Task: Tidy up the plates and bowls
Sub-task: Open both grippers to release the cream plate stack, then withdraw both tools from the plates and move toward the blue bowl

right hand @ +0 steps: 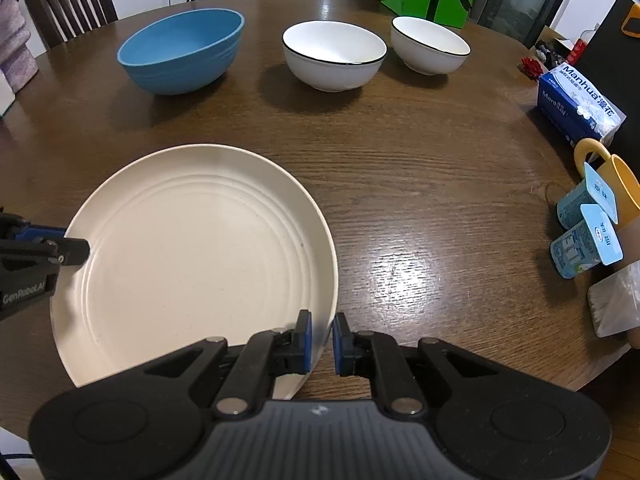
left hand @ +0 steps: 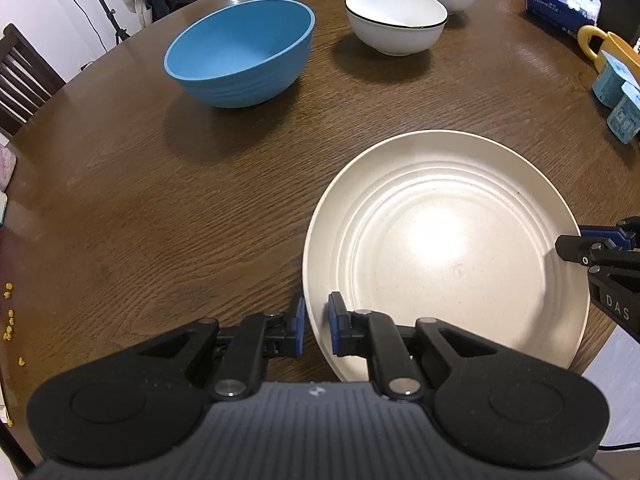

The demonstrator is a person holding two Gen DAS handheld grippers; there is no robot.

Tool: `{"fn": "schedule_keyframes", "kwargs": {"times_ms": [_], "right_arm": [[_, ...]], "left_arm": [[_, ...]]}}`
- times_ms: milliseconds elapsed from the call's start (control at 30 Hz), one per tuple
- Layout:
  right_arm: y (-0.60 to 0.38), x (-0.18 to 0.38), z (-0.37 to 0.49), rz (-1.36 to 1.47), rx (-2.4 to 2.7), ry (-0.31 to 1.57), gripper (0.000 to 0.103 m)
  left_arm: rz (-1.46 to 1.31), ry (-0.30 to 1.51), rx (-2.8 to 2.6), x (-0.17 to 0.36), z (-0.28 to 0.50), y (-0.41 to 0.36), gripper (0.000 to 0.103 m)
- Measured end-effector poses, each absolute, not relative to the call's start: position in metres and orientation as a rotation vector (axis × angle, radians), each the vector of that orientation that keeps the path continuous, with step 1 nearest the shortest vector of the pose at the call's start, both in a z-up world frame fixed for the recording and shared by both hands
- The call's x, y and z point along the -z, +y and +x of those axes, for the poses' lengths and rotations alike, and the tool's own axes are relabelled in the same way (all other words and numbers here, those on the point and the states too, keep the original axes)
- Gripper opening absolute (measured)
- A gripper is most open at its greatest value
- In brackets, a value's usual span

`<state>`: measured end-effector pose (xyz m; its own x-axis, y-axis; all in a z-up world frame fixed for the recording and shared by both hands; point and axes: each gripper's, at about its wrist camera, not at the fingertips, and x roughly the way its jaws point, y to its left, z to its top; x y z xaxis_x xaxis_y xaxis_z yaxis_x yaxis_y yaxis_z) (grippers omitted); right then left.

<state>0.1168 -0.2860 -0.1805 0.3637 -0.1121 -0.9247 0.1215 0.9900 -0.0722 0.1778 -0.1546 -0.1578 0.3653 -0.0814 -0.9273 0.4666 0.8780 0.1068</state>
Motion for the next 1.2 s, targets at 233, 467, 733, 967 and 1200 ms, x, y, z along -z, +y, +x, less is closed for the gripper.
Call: {"fn": "schedule_keyframes", "kwargs": {"times_ms": [233, 467, 733, 967, 1200], "right_arm": [[-0.287, 0.182, 0.117, 0.019, 0.153, 1.185, 0.011], [-0.286, 0.182, 0.116, 0.014, 0.154, 1.186, 0.011], [-0.296, 0.175, 0.117, 0.074, 0.159, 1.172, 0.025], [-0.302, 0.167, 0.116, 0.135, 0.155, 1.146, 0.062], [-0.300, 0.160, 0.114, 0.156, 0.144, 1.123, 0.083]], "left_arm": [[0.385, 1.148, 0.363, 0.158, 0.177, -0.155, 0.012], [0.362, 1.156, 0.369, 0.159, 0.177, -0.154, 0.017], [0.284, 1.130, 0.380, 0.149, 0.176, -0.143, 0.043], [0.202, 1.077, 0.380, 0.132, 0.177, -0.129, 0.076], [0.135, 1.029, 0.375, 0.119, 0.174, -0.118, 0.103]]}}
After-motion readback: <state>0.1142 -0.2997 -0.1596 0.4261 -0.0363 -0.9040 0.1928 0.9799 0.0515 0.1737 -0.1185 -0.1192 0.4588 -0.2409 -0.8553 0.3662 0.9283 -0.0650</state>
